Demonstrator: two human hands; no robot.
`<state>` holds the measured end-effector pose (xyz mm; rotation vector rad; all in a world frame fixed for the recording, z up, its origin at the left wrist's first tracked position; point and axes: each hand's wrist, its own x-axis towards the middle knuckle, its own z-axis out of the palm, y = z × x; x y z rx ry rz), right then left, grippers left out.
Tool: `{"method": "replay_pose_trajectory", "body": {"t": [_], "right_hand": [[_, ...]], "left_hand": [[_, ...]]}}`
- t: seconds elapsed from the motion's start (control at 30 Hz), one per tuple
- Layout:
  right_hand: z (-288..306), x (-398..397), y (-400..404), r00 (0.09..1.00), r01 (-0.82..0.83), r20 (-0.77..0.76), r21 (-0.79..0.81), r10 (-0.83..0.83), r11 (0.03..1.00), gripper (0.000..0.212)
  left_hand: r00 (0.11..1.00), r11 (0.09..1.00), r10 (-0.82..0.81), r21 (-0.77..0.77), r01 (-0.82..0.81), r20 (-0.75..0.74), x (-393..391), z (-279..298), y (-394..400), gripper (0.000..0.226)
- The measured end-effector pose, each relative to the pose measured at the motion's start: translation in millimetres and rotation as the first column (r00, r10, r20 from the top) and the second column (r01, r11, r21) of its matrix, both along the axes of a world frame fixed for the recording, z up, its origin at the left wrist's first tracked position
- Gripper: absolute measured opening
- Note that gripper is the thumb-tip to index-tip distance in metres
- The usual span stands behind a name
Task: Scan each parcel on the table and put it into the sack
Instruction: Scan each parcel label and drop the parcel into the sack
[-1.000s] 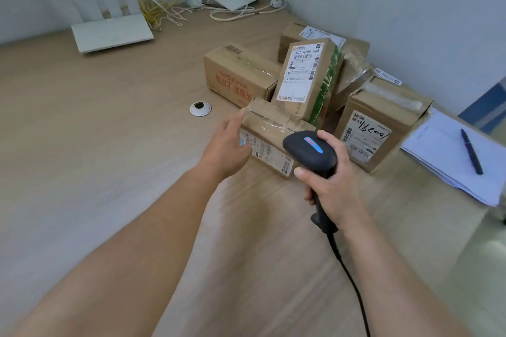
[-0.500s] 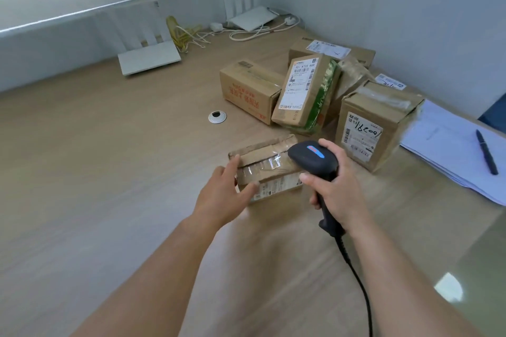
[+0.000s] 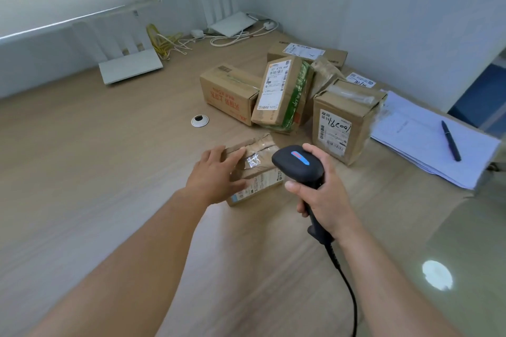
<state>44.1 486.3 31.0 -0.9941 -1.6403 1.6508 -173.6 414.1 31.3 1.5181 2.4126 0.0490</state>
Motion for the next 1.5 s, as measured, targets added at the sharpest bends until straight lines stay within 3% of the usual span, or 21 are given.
{"method": "replay_pose_trajectory", "body": {"t": [0.17,0.33,0.53,0.63,0.73,0.83,0.97,1.2,1.5], "right_hand": [[4,5,-11,0.999,-0.032,0.003,0.003,0.032,0.999,0.070],[16,12,-26,0.995,-0.101,0.002,0.029,0.101,0.994,0.070],[26,22,-49,0.980,-0.186,-0.058,0.043,0.188,0.982,0.070],[25,29,-65,0.967,-0.236,-0.091,0.044,0.239,0.971,0.071],[25,36,-80,0.954,-0.273,-0.109,0.057,0.278,0.960,0.072],[29,42,-95,0.933,-0.328,-0.132,0.071,0.335,0.942,0.071],[35,47,-114,0.908,-0.382,-0.151,0.082,0.390,0.920,0.070],[40,53,-155,0.837,-0.499,-0.199,0.107,0.510,0.860,0.069],[47,43,-218,0.736,-0.633,-0.234,0.096,0.636,0.768,0.068]], "left_hand": [[0.998,0.997,0.065,-0.038,-0.065,0.002,6,10,-13,0.082],[0.947,0.961,0.257,0.053,-0.272,0.190,15,14,-37,0.080],[0.687,0.765,0.364,0.219,-0.606,0.629,29,11,-83,0.092],[0.590,0.649,0.360,0.260,-0.715,0.723,37,-5,-111,0.100],[0.540,0.552,0.341,0.301,-0.778,0.770,58,-3,-135,0.103],[0.513,0.470,0.295,0.345,-0.812,0.806,80,6,-155,0.092],[0.511,0.380,0.266,0.399,-0.835,0.817,105,12,-181,0.071],[0.502,0.231,0.282,0.450,-0.862,0.818,141,22,-241,0.061],[0.425,0.007,0.351,0.452,-0.892,0.834,150,23,-324,0.070]]}}
